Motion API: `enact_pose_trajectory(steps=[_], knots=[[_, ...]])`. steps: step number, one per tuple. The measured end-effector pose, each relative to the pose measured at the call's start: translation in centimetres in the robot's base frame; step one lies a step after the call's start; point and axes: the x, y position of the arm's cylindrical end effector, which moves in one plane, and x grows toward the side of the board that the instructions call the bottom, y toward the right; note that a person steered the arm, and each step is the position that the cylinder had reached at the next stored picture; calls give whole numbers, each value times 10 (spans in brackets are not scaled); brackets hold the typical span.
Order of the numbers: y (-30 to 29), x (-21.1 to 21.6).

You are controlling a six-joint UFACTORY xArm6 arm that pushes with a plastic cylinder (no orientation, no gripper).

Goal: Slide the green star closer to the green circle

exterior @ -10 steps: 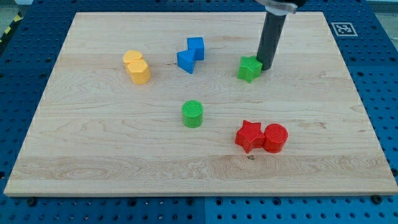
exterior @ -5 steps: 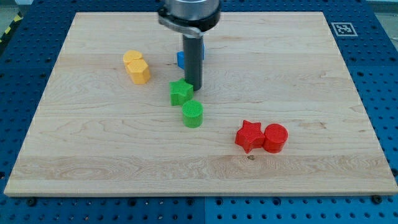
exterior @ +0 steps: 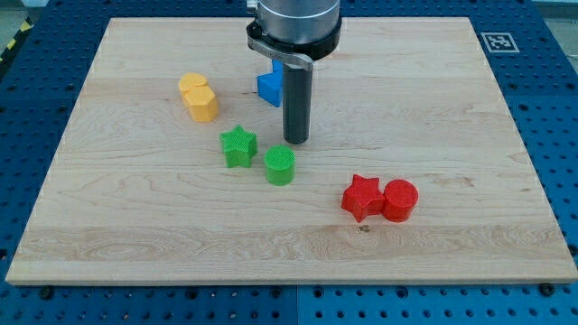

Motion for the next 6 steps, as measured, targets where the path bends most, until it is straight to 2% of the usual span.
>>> enact_pose_trajectory(steps=[2, 4, 6], knots=[[-35, -15], [-101, -15], [-109, 0]])
